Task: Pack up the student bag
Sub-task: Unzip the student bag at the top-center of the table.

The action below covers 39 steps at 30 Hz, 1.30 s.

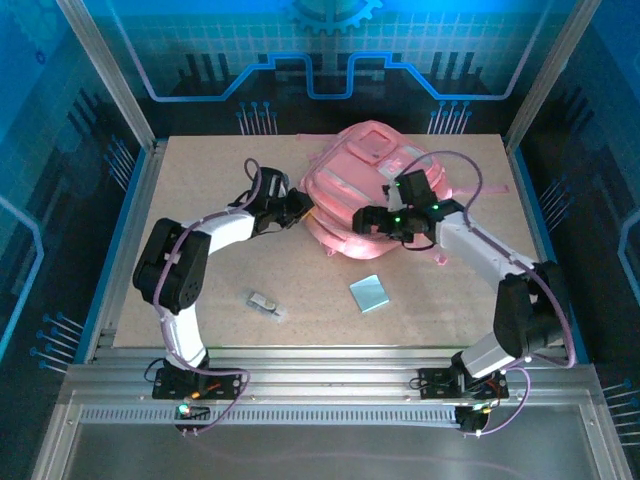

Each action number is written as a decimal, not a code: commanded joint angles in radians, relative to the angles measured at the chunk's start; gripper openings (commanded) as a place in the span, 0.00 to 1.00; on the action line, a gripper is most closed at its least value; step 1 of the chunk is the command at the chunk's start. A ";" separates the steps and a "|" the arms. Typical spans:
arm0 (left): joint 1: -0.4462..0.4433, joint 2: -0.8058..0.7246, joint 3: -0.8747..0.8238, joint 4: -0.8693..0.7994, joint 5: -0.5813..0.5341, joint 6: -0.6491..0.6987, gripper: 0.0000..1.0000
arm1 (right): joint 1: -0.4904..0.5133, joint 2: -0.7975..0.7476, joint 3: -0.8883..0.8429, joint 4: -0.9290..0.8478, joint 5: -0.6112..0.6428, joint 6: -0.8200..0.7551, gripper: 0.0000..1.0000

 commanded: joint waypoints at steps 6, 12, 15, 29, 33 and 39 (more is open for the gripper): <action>-0.043 -0.165 0.137 -0.315 -0.082 0.369 0.58 | -0.133 0.048 0.056 0.075 0.074 0.100 0.58; -0.169 -0.133 0.191 -0.352 -0.132 0.488 0.63 | -0.128 0.181 0.099 0.181 -0.017 0.177 0.47; -0.242 -0.091 0.219 -0.346 -0.184 0.551 0.65 | -0.125 0.236 0.115 0.219 -0.045 0.214 0.39; -0.368 0.121 0.373 -0.341 -0.344 0.678 0.73 | -0.094 0.233 0.174 0.277 -0.131 0.325 0.00; -0.371 0.154 0.407 -0.347 -0.359 0.685 0.80 | -0.082 0.220 0.180 0.298 -0.137 0.352 0.00; -0.370 0.200 0.446 -0.370 -0.476 0.691 0.59 | -0.058 0.226 0.217 0.263 -0.153 0.343 0.00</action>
